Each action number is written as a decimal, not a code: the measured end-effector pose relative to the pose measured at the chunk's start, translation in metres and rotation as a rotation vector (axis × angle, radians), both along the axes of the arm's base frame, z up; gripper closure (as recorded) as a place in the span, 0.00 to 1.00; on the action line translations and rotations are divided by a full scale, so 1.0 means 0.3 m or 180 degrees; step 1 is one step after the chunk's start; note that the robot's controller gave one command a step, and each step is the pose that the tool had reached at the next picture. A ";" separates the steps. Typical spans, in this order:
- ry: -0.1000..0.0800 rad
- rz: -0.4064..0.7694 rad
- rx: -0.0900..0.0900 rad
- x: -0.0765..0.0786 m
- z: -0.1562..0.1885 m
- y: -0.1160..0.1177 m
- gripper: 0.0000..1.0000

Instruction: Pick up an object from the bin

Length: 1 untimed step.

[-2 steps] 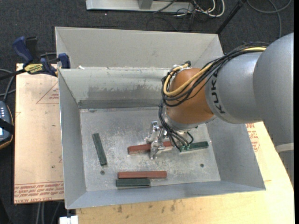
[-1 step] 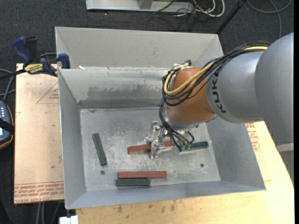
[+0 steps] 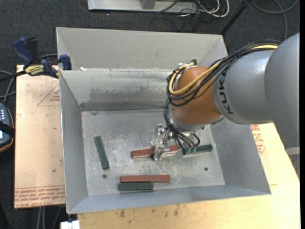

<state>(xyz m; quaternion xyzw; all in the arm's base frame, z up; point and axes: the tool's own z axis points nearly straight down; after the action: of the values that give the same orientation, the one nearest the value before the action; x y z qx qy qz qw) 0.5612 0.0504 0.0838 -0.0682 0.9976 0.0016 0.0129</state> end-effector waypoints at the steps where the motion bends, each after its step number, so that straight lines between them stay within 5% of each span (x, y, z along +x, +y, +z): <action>1: 0.0046 -0.0001 -0.0009 -0.004 0.041 -0.001 1.00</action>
Offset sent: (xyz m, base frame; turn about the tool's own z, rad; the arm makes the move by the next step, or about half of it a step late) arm -0.0002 0.0001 0.0029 0.0000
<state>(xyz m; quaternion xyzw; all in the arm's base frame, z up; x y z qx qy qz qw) 0.5601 0.0502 0.0961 -0.0681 0.9977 0.0007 0.0056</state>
